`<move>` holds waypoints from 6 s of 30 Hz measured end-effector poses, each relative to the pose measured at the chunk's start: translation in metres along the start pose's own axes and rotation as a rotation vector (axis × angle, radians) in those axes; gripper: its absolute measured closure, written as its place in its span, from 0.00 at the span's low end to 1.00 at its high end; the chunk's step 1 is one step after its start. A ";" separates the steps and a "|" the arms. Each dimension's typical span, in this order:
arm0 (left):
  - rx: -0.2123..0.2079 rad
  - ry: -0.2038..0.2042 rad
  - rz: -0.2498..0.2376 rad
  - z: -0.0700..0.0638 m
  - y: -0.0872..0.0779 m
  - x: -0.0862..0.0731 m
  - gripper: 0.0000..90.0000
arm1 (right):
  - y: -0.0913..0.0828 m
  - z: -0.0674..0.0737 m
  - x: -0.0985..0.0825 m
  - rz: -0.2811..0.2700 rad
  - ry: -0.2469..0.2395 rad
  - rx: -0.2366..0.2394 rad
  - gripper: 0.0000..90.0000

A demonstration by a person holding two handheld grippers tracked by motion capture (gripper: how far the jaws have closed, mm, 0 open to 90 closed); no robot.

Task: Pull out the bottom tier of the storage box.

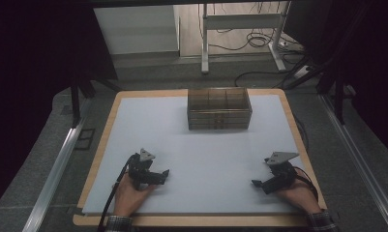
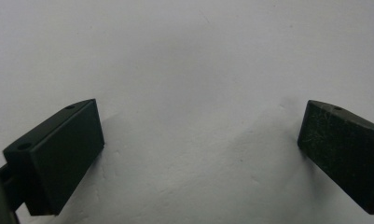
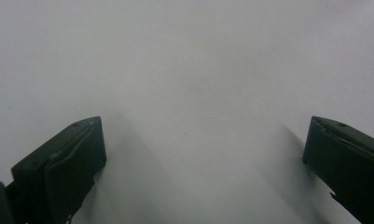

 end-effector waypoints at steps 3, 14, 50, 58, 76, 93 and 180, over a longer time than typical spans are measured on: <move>0.002 0.001 -0.001 0.000 0.000 0.000 0.00 | 0.000 0.000 0.000 -0.001 0.000 -0.001 0.00; 0.003 0.001 -0.002 0.000 0.000 0.000 0.00 | 0.000 0.000 0.000 -0.002 -0.004 -0.004 0.00; 0.003 0.001 -0.002 0.000 0.000 0.000 0.00 | -0.005 0.003 0.007 0.009 -0.002 0.006 0.17; 0.004 0.001 -0.002 0.000 0.000 0.000 0.00 | -0.006 0.002 0.014 0.010 -0.016 -0.009 0.20; 0.003 0.001 -0.002 0.000 0.000 0.000 0.00 | -0.003 -0.002 0.026 0.045 -0.066 -0.061 0.28; 0.003 0.001 -0.003 0.000 0.000 0.000 0.00 | 0.000 -0.006 0.040 0.039 -0.143 -0.108 0.34; 0.002 -0.001 -0.005 0.000 0.000 0.000 0.00 | 0.060 -0.020 0.101 0.139 -0.615 -0.504 0.51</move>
Point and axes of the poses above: each handheld gripper's, and its own axes: y roughly forward along the jaws, x roughly out of its top, z roughly to its left, the point moved 6 cm from there along y, roughly forward along the jaws, and after that the axes turned 12 degrees about -y, right-handed, at the moved point
